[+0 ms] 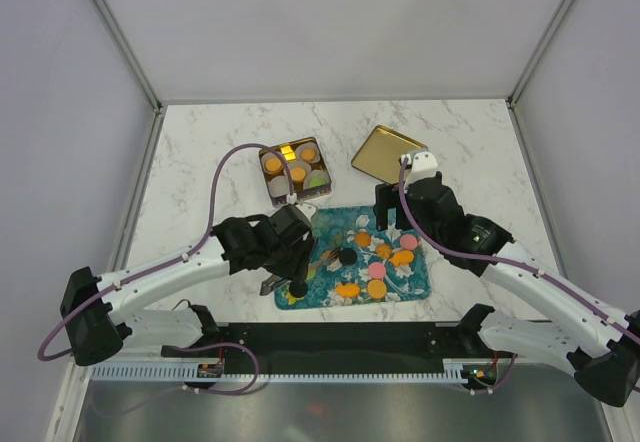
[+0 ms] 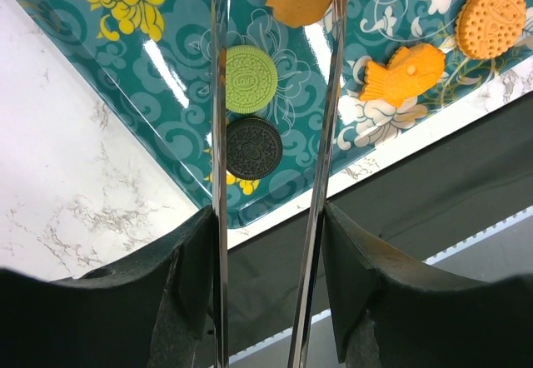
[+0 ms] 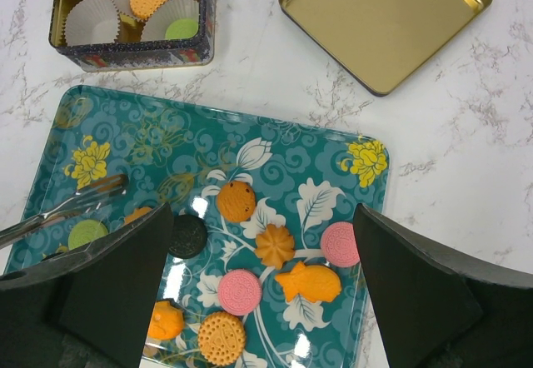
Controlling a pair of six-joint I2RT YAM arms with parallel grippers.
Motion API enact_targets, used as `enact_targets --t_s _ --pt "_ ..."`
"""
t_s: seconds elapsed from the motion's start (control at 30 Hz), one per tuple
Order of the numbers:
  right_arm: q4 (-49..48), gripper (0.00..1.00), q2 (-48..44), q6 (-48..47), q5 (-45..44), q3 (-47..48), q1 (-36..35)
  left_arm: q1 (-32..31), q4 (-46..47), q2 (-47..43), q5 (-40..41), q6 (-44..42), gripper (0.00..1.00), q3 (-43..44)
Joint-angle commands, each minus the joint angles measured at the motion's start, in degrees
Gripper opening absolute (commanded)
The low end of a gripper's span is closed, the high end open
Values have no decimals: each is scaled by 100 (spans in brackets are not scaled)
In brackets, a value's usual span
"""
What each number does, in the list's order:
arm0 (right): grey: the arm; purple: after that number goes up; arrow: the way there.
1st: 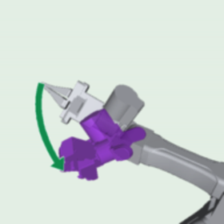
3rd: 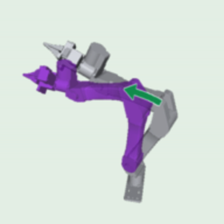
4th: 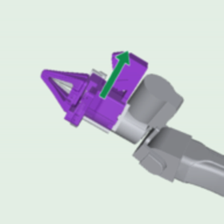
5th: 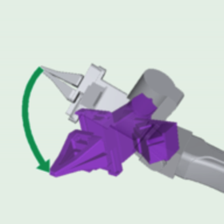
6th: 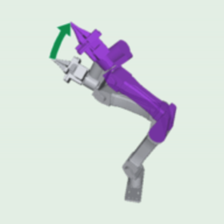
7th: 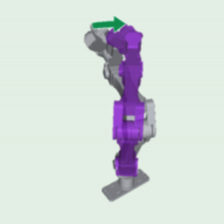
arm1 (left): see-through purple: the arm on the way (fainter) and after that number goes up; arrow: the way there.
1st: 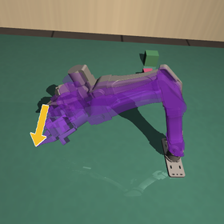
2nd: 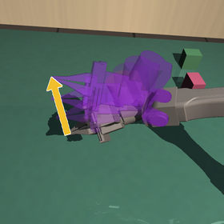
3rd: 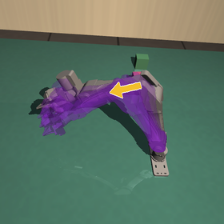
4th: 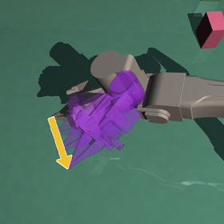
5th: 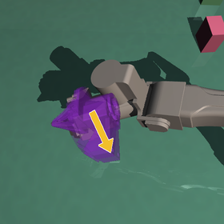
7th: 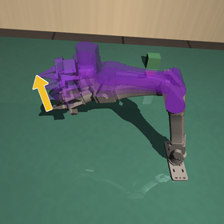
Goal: Pack the cookies
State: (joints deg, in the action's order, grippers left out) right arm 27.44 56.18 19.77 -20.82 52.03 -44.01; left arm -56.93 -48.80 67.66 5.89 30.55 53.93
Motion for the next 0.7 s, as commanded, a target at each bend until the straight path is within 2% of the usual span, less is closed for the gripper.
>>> enact_targets --t_s 0.0,0.17,0.67 --pt "-151 98 -29 80 -28 9 24 59 -25 -192 88 -119 59 -41" --pt "-151 98 -46 97 -10 9 24 94 -86 -235 123 -119 59 -85" --pt "-108 98 -169 133 -10 -9 33 94 45 -104 -457 -365 60 153"
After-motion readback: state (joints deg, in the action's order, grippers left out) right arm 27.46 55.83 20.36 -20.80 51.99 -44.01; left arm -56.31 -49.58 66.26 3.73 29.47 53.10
